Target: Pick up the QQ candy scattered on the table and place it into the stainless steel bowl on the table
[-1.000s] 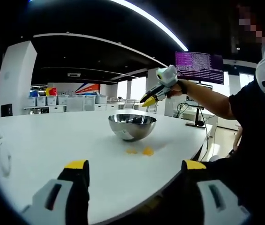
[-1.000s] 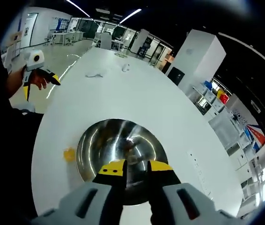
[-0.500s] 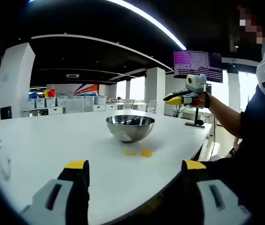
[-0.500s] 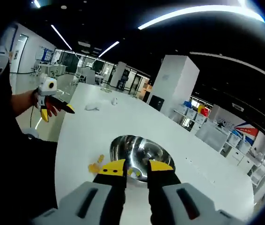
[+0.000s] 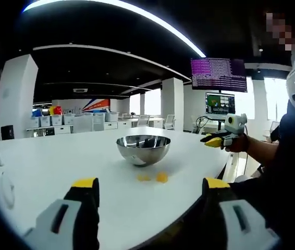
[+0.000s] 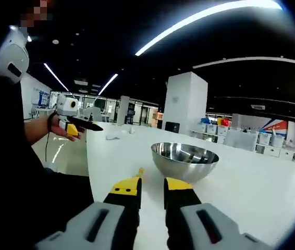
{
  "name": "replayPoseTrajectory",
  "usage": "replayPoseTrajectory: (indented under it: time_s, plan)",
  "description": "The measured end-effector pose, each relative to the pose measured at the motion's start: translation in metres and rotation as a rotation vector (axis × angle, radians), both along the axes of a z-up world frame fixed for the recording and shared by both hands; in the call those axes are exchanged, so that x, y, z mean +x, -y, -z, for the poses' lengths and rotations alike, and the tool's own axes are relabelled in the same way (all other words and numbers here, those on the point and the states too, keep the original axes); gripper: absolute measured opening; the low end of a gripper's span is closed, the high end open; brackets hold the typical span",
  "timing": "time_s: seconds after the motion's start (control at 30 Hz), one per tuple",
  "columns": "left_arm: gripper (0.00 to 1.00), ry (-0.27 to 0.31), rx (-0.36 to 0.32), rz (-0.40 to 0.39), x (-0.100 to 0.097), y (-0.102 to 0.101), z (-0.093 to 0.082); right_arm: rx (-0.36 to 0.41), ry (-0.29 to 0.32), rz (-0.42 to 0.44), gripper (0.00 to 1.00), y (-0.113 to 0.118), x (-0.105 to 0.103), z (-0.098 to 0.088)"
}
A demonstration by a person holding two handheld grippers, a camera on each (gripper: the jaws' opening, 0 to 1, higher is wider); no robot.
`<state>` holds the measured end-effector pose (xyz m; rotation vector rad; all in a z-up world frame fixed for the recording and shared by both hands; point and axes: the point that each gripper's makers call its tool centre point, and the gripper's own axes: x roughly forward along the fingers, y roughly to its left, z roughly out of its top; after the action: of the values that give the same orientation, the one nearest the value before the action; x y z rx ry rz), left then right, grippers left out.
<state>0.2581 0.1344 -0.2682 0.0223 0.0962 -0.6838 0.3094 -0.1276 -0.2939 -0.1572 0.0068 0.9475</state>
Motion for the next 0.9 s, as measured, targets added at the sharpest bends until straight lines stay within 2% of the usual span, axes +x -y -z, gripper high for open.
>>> replayPoseTrajectory:
  time_s: [0.27, 0.43, 0.53, 0.73, 0.9]
  plan:
    - [0.80, -0.004, 0.003, -0.002, -0.001, -0.001, 0.002, -0.002, -0.019, -0.008, 0.18, -0.012, 0.010, 0.004]
    - [0.79, -0.006, -0.004, -0.011, -0.001, -0.007, 0.003, -0.004, -0.036, -0.017, 0.17, -0.030, 0.017, 0.007]
    - [0.79, -0.009, -0.008, -0.012, 0.000, -0.008, 0.005, -0.031, -0.048, -0.023, 0.17, -0.043, 0.025, 0.014]
    - [0.79, -0.021, -0.009, -0.008, -0.001, -0.010, 0.009, -0.142, -0.057, -0.063, 0.17, -0.078, 0.037, 0.040]
    - [0.79, -0.019, -0.012, -0.017, -0.003, -0.016, 0.009, -0.204, -0.071, -0.082, 0.17, -0.102, 0.049, 0.057]
